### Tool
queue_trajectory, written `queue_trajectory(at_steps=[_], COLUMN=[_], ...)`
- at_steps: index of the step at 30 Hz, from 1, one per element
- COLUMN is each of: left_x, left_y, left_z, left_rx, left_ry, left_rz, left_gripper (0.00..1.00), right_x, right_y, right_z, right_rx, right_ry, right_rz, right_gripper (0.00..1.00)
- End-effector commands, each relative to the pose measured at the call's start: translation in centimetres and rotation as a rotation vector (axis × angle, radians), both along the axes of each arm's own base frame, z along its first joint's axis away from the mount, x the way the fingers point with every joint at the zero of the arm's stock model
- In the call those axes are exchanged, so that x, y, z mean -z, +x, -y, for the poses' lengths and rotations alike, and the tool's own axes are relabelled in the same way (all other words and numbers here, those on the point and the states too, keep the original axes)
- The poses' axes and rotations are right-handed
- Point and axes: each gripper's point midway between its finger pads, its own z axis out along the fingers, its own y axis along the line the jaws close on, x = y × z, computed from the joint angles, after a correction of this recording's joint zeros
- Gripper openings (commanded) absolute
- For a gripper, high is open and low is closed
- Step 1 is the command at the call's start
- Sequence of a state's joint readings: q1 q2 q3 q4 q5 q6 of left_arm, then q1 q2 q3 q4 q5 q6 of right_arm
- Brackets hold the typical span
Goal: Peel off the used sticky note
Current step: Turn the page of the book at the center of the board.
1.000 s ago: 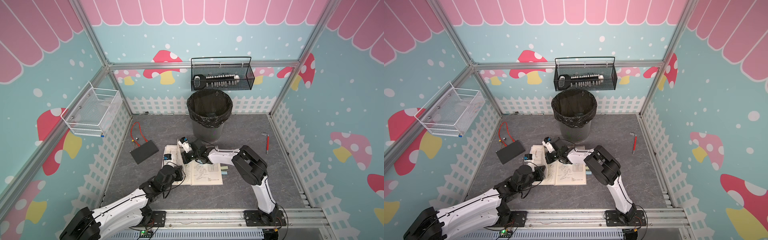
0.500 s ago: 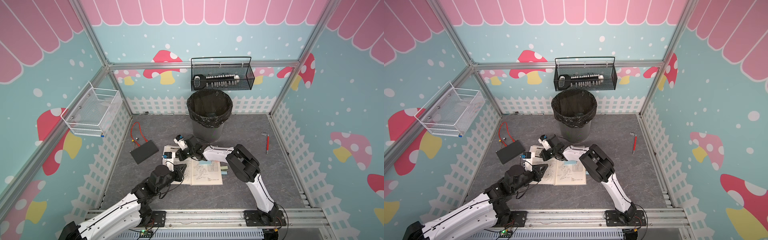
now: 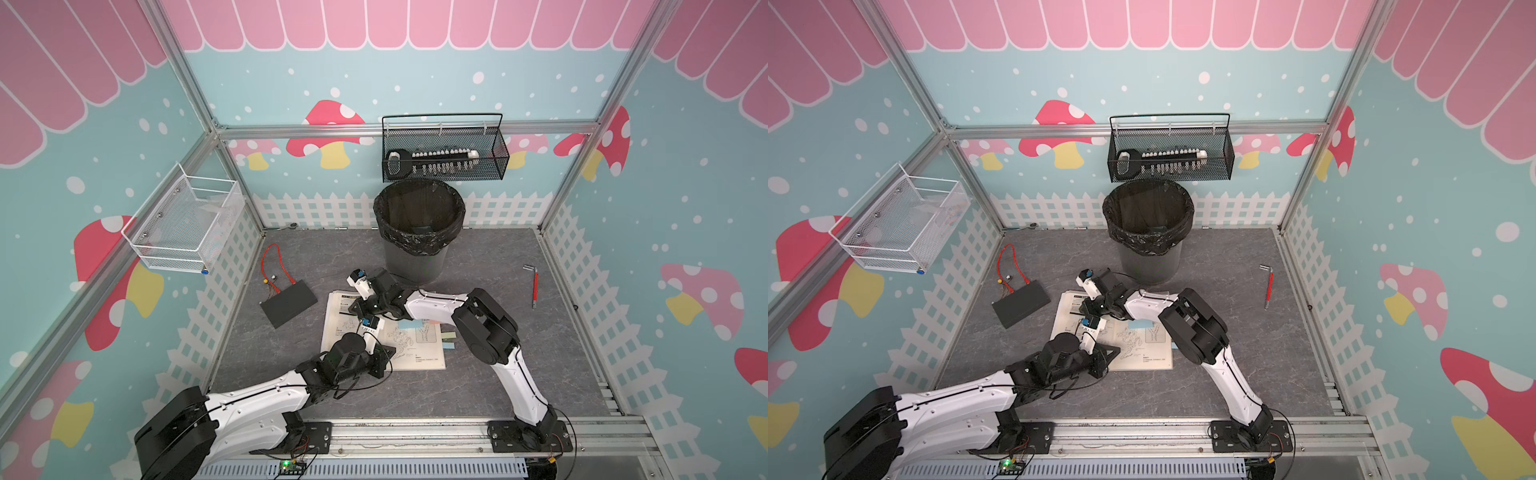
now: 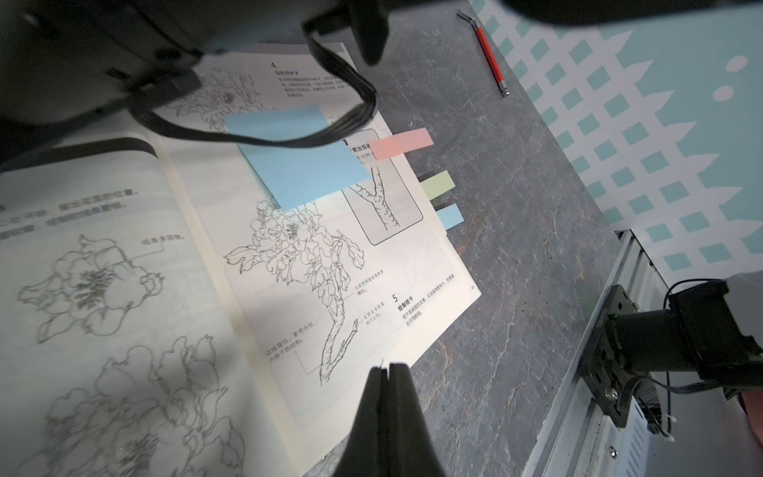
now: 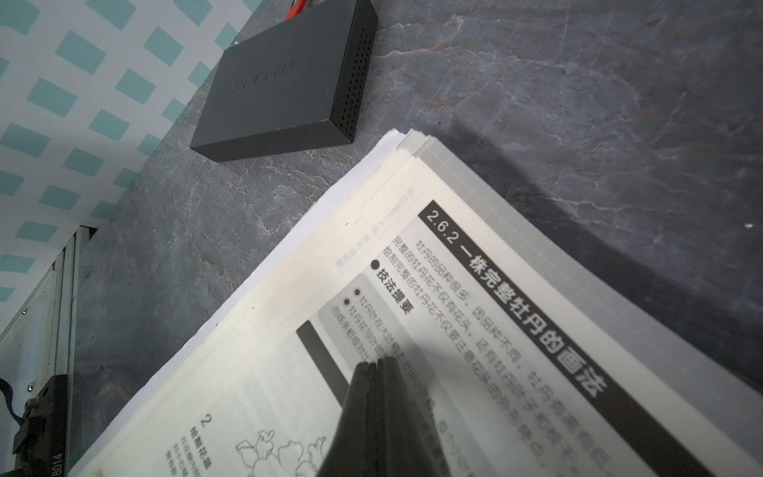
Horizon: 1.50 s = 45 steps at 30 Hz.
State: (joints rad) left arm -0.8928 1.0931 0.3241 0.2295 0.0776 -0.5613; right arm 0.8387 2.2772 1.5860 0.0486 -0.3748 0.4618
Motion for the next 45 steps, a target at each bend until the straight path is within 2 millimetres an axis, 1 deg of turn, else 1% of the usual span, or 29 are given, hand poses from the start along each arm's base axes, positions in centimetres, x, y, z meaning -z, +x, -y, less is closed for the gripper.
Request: queue_trajectory(at_steps=[1, 5, 12, 15, 18, 22, 25, 27, 29, 31, 33, 36, 39, 42, 45], left_x=[-0.2, 1.2, 3.4, 4.3, 5.2, 5.7, 5.9, 6.0, 5.9, 6.0, 6.0, 6.1, 6.2, 6.3, 6.2], left_y=[0.5, 0.8, 1.1, 1.2, 1.3, 1.3, 1.4, 1.4, 1.4, 1.4, 1.5, 1.6, 1.9, 2.4, 3.0], left_z=[0.7, 0.0, -2.8, -3.8, -4.2, -3.9, -3.8, -3.8, -3.9, -4.1, -4.2, -4.3, -4.1, -3.6, -3.1], left_rx=[-0.016, -0.065, -0.177, -0.221, -0.235, -0.23, -0.231, -0.233, -0.238, -0.243, -0.249, -0.253, -0.255, -0.252, -0.253], left_ry=[-0.026, -0.012, 0.026, 0.051, 0.076, 0.08, 0.085, 0.087, 0.089, 0.092, 0.094, 0.102, 0.109, 0.119, 0.126], left_rz=[0.05, 0.045, 0.052, 0.05, 0.037, 0.026, 0.022, 0.022, 0.025, 0.027, 0.029, 0.029, 0.029, 0.033, 0.037], left_gripper=[0.0, 0.0, 0.0, 0.0, 0.0, 0.0, 0.0, 0.0, 0.0, 0.0, 0.0, 0.0, 0.0, 0.0, 0.0], right_x=[3.2, 2.2, -0.7, -1.7, -2.5, -3.7, -5.6, -6.3, -6.7, -6.1, -4.9, -3.1, -1.4, -0.6, -0.2], right_y=[-1.6, -1.8, -2.2, -2.4, -2.5, -2.3, -2.0, -2.1, -2.5, -3.1, -3.8, -4.8, -5.1, -5.0, -4.7], right_z=[1.5, 1.2, 1.3, 1.6, 1.9, 2.8, 4.5, 6.5, 8.7, 11.1, 13.7, 16.8, 19.2, 20.6, 21.3], right_rx=[0.003, -0.007, -0.014, -0.005, 0.004, 0.041, 0.108, 0.169, 0.227, 0.284, 0.342, 0.407, 0.459, 0.496, 0.518], right_ry=[-0.107, -0.092, -0.06, -0.054, -0.047, -0.051, -0.071, -0.096, -0.109, -0.117, -0.119, -0.095, -0.084, -0.09, -0.093], right_rz=[-0.093, -0.103, -0.102, -0.098, -0.093, -0.066, -0.017, 0.003, 0.002, -0.023, -0.061, -0.121, -0.166, -0.176, -0.18], right_gripper=[0.0, 0.0, 0.0, 0.02, 0.04, 0.13, 0.22, 0.33, 0.4, 0.47, 0.56, 0.59, 0.59, 0.59, 0.59])
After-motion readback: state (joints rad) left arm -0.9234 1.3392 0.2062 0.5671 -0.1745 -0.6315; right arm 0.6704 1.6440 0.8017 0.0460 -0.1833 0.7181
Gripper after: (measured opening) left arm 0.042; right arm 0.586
